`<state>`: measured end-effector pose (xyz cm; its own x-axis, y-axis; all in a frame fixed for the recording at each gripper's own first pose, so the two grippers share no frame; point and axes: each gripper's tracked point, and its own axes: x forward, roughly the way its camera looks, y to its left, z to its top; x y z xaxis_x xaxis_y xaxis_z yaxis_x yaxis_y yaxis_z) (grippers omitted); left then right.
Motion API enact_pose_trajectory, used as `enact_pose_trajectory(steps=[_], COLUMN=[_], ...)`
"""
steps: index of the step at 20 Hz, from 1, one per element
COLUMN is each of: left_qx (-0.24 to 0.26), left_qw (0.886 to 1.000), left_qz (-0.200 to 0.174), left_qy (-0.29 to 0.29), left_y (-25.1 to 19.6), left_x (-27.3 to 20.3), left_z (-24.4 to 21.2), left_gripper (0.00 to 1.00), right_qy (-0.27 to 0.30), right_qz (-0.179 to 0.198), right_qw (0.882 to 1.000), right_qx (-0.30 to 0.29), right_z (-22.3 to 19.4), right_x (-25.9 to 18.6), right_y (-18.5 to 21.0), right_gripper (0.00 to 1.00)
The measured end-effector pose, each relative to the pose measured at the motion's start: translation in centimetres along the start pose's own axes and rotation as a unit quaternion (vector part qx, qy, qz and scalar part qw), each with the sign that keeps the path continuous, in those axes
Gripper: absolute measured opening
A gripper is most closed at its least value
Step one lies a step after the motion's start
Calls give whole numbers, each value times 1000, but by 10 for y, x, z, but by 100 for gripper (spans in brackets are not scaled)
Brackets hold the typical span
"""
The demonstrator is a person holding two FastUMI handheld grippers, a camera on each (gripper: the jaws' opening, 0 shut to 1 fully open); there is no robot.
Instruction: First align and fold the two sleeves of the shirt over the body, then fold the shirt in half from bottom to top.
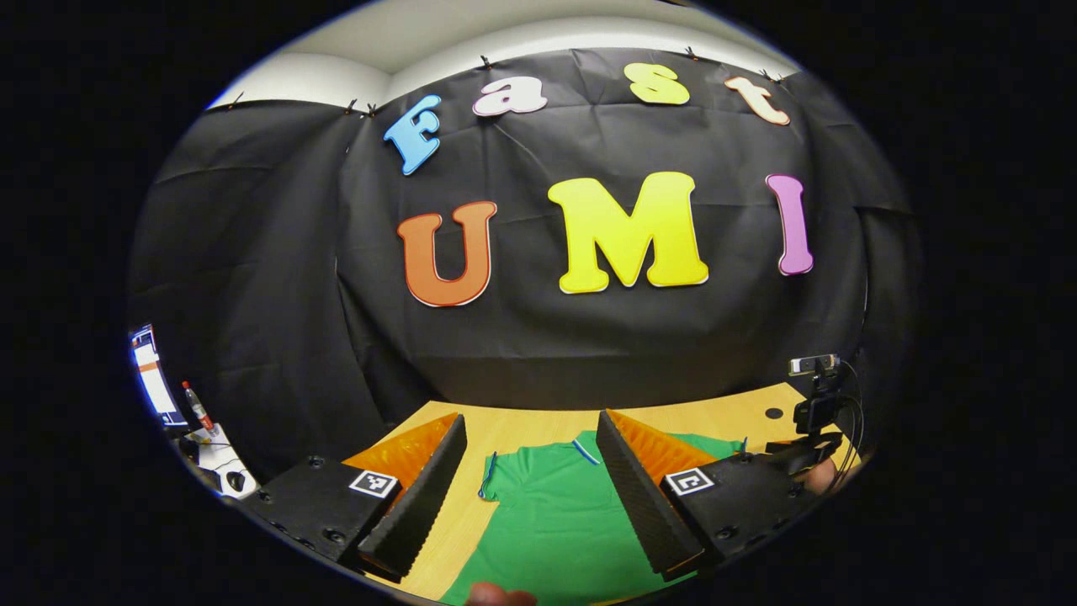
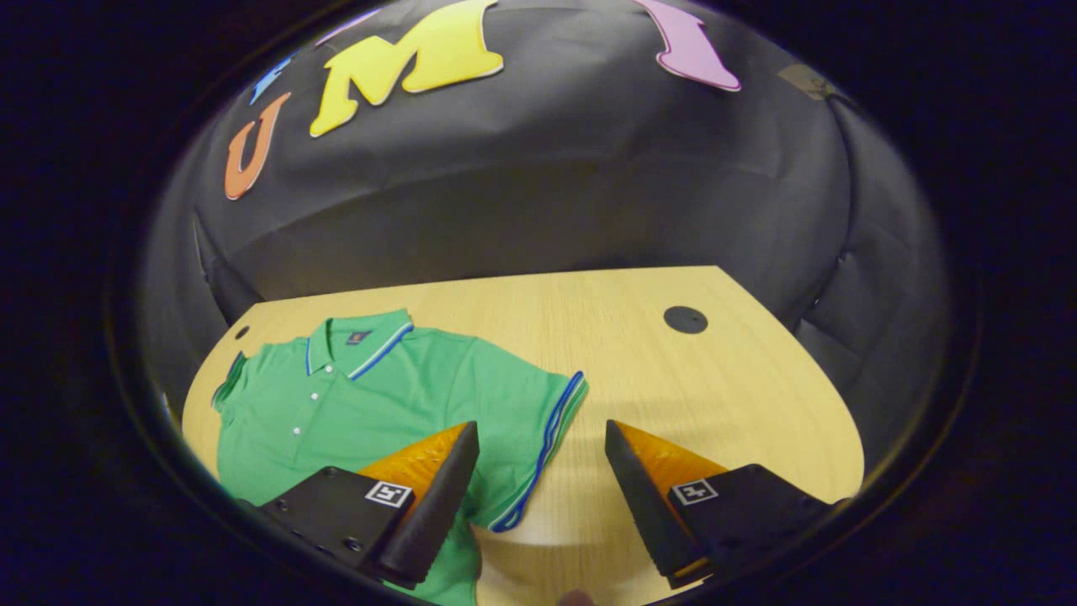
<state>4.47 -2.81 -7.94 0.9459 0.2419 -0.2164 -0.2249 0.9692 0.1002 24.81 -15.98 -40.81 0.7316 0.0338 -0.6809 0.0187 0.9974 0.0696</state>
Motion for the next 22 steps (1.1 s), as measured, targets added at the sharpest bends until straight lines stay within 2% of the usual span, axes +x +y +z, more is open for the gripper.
enact_pose_trajectory(steps=[2,3,5,6,7,8,10,12,13,18,22], left_qx=[5,9,17,18,18,18,19,21,22,16,6], left_qw=[1000,1000,1000,999,999,999,999,999,999,999,999], left_qz=[7,10,15,16,17,16,15,14,14,21,31], left_qy=[14,18,22,23,23,25,24,21,21,21,21], left_y=[2,4,6,6,6,6,5,5,5,8,18], left_x=[-2,-2,-2,-1,-1,-2,0,0,-1,-3,-7], left_z=[-9,-10,-11,-11,-12,-13,-13,-11,-11,-11,-12], left_gripper=[99,100,100,99,99,99,99,99,99,99,99], right_qy=[16,28,25,24,28,31,29,28,26,11,-13], right_qz=[4,6,-4,-2,-3,-19,-27,-20,-13,-6,14], right_qw=[1000,999,999,999,999,999,999,999,999,999,998], right_qx=[15,22,24,26,21,7,1,20,32,52,52], right_z=[-7,-12,-7,-6,-5,-7,-6,-4,-3,12,45], right_x=[18,21,32,29,33,31,33,31,33,21,3], right_y=[2,3,-3,-1,-1,-8,-11,-11,-11,-12,14], right_gripper=[96,94,78,67,69,67,18,18,4,3,3])
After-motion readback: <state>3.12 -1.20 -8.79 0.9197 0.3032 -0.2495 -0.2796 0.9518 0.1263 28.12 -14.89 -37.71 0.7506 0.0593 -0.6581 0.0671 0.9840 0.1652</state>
